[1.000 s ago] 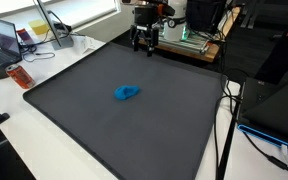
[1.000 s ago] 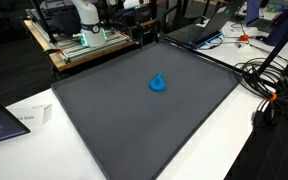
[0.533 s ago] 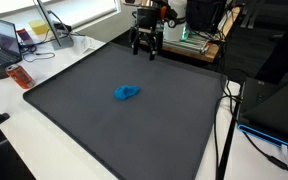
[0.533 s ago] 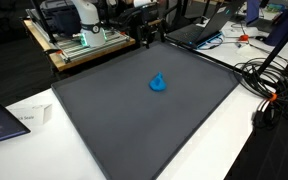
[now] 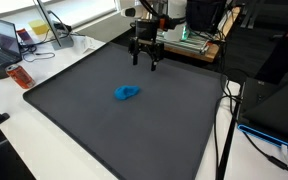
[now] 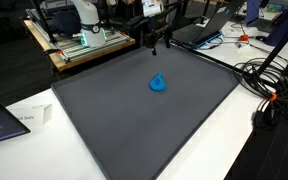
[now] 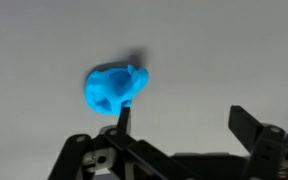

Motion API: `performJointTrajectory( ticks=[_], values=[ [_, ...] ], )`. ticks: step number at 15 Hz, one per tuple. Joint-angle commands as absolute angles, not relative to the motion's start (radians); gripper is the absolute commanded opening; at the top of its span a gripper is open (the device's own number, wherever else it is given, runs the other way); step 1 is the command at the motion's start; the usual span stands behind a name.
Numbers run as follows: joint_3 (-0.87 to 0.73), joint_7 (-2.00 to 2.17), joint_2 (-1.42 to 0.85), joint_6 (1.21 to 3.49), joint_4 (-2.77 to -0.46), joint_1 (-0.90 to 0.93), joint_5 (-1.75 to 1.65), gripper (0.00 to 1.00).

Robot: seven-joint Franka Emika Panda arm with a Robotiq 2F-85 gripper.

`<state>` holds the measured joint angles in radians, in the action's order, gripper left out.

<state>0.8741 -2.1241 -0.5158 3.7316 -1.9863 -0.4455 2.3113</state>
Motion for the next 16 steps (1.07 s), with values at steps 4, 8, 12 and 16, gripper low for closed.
performJointTrajectory(
  ticks=[4,8,12,16],
  values=[
    [0.768,-2.178,-0.646,3.776,-1.848,-0.348,2.318,1.0],
    [0.725,-2.18,-0.704,3.782,-1.791,-0.314,2.317,1.0],
    [0.701,-2.181,-0.75,3.8,-1.748,-0.295,2.318,1.0],
    [0.685,-2.181,-0.784,3.816,-1.716,-0.284,2.319,1.0]
  ],
)
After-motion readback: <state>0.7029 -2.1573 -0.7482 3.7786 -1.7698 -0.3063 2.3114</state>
